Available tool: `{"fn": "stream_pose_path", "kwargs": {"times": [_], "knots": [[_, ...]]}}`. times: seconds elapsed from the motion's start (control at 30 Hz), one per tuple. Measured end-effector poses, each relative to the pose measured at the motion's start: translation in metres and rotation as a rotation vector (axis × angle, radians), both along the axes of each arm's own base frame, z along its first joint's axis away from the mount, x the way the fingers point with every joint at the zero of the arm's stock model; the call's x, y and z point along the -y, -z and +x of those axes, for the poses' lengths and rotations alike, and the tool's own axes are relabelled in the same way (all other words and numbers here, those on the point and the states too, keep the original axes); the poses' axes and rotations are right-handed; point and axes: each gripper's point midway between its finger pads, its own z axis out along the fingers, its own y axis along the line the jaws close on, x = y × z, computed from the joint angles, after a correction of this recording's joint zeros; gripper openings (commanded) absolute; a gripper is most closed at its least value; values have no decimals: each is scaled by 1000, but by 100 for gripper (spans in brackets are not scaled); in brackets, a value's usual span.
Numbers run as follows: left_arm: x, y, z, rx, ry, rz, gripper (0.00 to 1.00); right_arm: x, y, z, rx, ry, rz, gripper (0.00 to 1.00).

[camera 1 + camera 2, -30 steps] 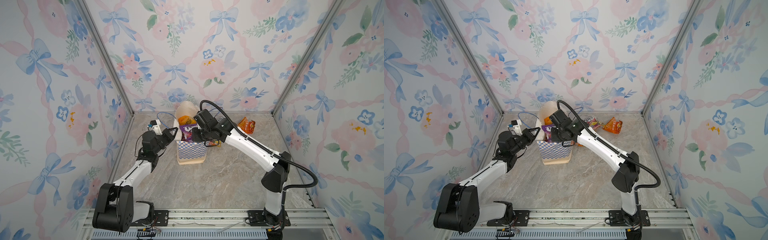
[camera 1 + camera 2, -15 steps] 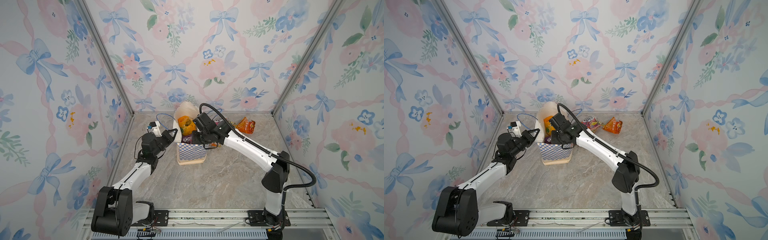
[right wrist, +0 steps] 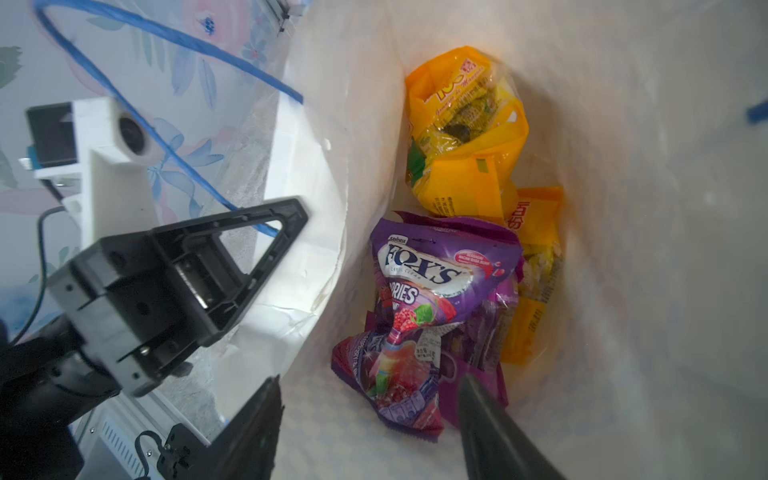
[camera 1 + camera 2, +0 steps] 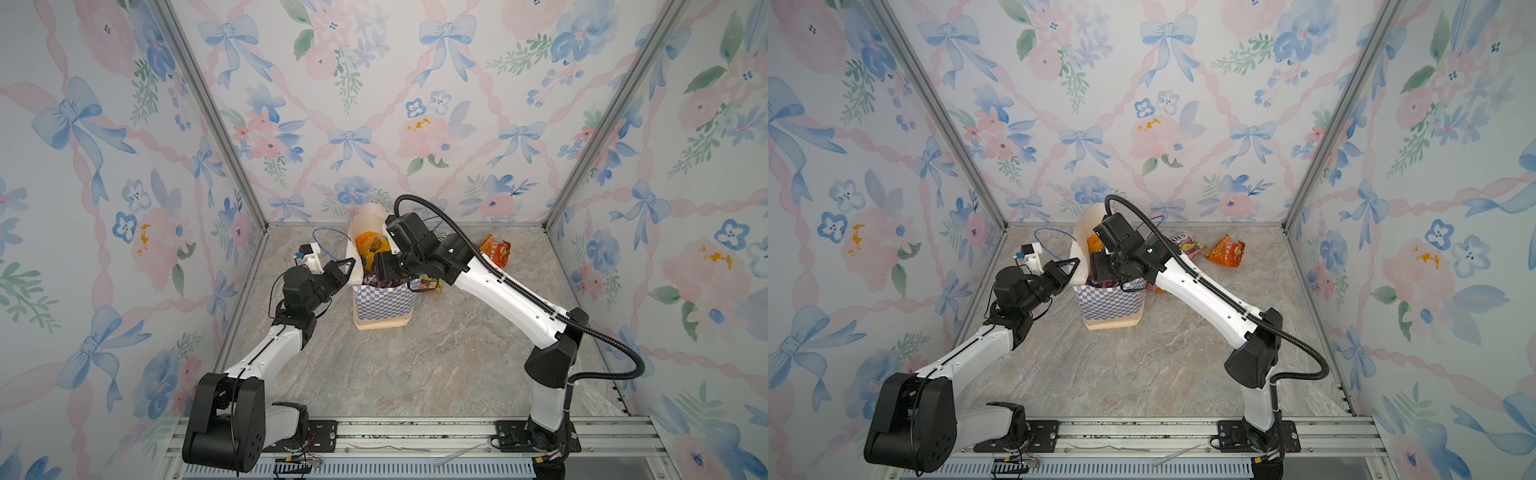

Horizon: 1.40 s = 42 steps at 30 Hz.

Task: Place the snacks into the paper bag
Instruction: 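Lower the purple bag into the paper bag and open the right gripper, then raise the right gripper out of the paper bag and swing it back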

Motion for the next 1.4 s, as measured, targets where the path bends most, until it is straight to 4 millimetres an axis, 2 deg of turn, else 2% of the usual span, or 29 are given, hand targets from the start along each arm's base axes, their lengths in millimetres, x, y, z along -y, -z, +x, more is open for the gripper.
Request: {"fn": "stream_pose_path", "kwargs": {"times": [0.17, 0.37, 0.53, 0.6, 0.67, 0.73, 0.87, 0.97, 1.17, 1.3, 1.4], "knots": [[0, 0, 0, 0, 0, 0, 0, 5, -33, -15, 65, -97, 21, 83], [1, 0, -1, 0, 8, 0, 0, 37, -83, -43, 206, -151, 2, 88], [1, 0, -1, 0, 8, 0, 0, 96, -133, -74, 342, -107, 40, 94], [1, 0, -1, 0, 8, 0, 0, 122, -145, -84, 389, -68, 55, 99], [1, 0, -1, 0, 11, -1, 0, 145, -150, -92, 426, -24, 67, 98], [2, 0, -2, 0, 16, -1, 0, 168, -147, -96, 446, 35, 71, 97], [3, 0, -2, 2, 23, 1, 0, 209, -128, -97, 439, 172, 70, 97], [4, 0, -3, 2, 31, 0, 0, 231, -112, -94, 418, 264, 62, 97], [7, -1, -5, 4, 52, -2, 0, 247, -97, -83, 402, 359, 21, 96], [7, -1, -5, 4, 53, -2, 0, 250, -82, -61, 369, 412, -43, 97], [7, 1, -6, 2, 52, -2, 0, 253, -63, -38, 316, 451, -95, 97]]}}
